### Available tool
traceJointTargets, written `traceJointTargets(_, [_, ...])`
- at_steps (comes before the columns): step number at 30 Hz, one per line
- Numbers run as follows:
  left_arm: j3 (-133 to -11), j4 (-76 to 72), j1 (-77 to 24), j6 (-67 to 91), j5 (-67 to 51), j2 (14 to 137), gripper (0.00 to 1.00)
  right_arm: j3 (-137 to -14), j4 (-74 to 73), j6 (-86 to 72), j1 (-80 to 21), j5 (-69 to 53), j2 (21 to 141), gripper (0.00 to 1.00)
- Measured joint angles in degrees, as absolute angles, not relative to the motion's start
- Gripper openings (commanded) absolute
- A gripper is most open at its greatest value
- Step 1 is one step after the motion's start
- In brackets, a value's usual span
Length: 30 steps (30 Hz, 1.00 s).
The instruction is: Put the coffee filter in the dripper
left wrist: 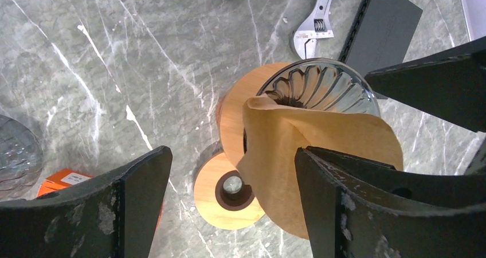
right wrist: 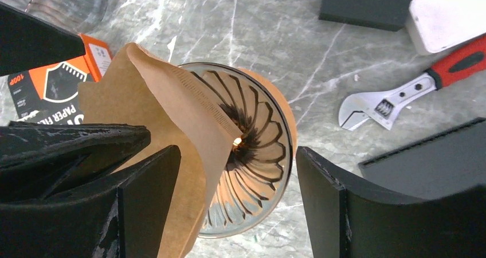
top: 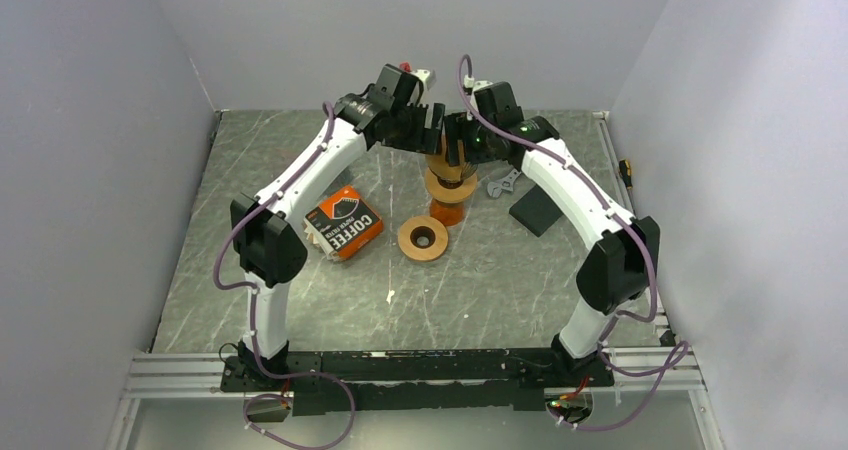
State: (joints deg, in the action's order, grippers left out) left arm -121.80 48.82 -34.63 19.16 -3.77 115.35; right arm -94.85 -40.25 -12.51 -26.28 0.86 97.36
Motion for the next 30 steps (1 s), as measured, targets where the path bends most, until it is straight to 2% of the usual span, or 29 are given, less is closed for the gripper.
traceJointTargets(7, [-118.1,47.7,-32.5,20.5,-7.7,115.3,0.82,-95.4,-40.3,-13.1,-25.4,-4.1,100.8,0.80])
traceJointTargets(19, [-117.3,46.8,-32.2,20.9,-10.8,115.3,0.73,-95.7,-40.2,-13.5,-24.6,-5.9,102.1,0.58])
traceJointTargets(30, [-117.3,46.5,-32.2,20.7,-11.1,115.7,0.68,-95.5,-39.6,-13.8,-22.9,-7.9,102.1,0.54])
